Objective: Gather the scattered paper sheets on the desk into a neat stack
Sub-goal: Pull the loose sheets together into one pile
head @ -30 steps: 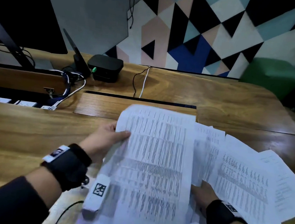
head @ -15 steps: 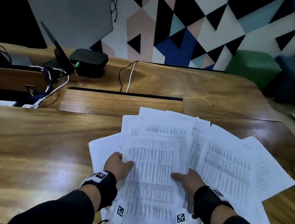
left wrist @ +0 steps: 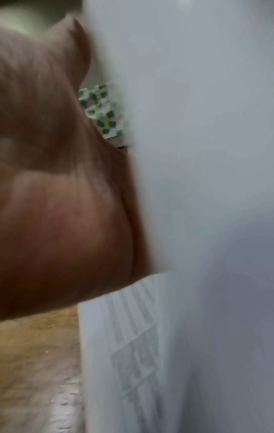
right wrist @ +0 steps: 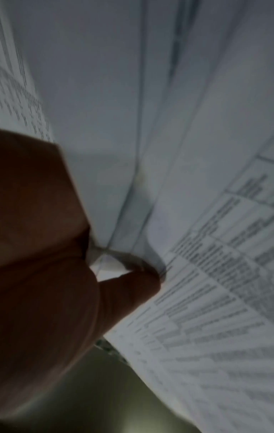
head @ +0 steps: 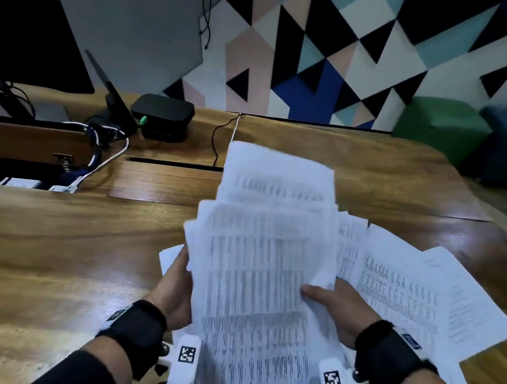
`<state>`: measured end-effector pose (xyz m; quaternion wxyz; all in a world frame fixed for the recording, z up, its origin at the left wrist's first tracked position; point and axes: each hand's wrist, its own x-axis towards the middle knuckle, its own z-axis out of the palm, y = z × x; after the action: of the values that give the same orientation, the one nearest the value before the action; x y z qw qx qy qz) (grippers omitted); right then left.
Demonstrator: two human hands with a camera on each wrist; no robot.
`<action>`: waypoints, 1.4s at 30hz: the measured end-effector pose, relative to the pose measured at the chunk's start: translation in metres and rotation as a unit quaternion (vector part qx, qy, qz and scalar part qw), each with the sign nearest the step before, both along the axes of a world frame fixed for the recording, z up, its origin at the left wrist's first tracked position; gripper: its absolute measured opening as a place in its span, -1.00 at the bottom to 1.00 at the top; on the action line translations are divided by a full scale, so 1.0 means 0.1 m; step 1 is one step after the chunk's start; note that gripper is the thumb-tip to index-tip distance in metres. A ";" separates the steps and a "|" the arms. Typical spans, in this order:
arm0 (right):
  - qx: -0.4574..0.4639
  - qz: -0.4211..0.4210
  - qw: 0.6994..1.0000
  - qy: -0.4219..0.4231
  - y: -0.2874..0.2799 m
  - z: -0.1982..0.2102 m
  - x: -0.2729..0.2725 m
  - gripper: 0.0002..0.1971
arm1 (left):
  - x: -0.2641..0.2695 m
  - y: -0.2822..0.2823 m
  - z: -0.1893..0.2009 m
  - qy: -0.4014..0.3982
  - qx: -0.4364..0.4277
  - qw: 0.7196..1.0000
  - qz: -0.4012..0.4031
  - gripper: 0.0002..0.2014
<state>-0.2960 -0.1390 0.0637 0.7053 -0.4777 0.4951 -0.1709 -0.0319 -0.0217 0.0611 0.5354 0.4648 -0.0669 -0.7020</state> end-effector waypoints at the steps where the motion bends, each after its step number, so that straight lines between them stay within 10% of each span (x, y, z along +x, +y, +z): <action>1: -0.028 0.019 0.998 0.050 0.01 -0.04 0.07 -0.73 | -0.01 -0.01 0.03 0.009 -0.006 1.000 0.021 -0.18; 5: -0.078 0.017 0.986 0.146 0.08 -0.19 0.27 -0.77 | 0.06 0.02 0.01 -0.015 -0.022 0.999 0.036 -0.29; 13: -0.024 -0.009 0.992 0.127 0.19 -0.22 0.15 -0.66 | -0.08 0.04 -0.36 -0.326 0.071 0.943 -0.003 -0.74; 18: -0.062 -0.158 0.871 0.462 -0.17 -0.46 -0.76 -0.16 | -0.04 -0.04 -0.44 -0.404 0.096 0.910 0.026 -0.89; 23: 0.050 -0.091 0.766 0.634 -0.26 -0.71 -1.42 0.28 | -0.09 -0.14 -0.50 -0.437 0.099 0.894 0.025 -0.92; 29: 0.037 -0.069 0.783 0.617 -0.39 -0.90 -1.53 0.31 | -0.11 -0.14 -0.56 -0.434 0.107 0.894 0.036 -0.80; 33: 0.009 -0.097 0.831 0.548 -0.38 -0.67 -1.47 -0.45 | -0.07 -0.11 -0.60 -0.432 0.114 0.893 0.042 -0.78; 37: 0.014 -0.091 0.831 0.549 -0.30 -0.55 -1.55 -0.72 | -0.05 -0.09 -0.61 -0.434 0.119 0.892 0.045 -0.81; 40: 0.021 -0.107 0.815 0.569 -0.22 -0.56 -1.68 -0.65 | -0.06 -0.09 -0.59 -0.436 0.118 0.891 0.046 -0.84; 42: 0.046 -0.129 0.819 0.558 -0.26 -0.83 -1.83 -0.24 | -0.06 -0.09 -0.59 -0.441 0.119 0.889 0.044 -0.84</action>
<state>-0.4786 -0.1646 -0.0191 0.3015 -0.3900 0.8681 0.0584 -0.0383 -0.0305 0.0022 0.4222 0.7891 -0.1914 -0.4031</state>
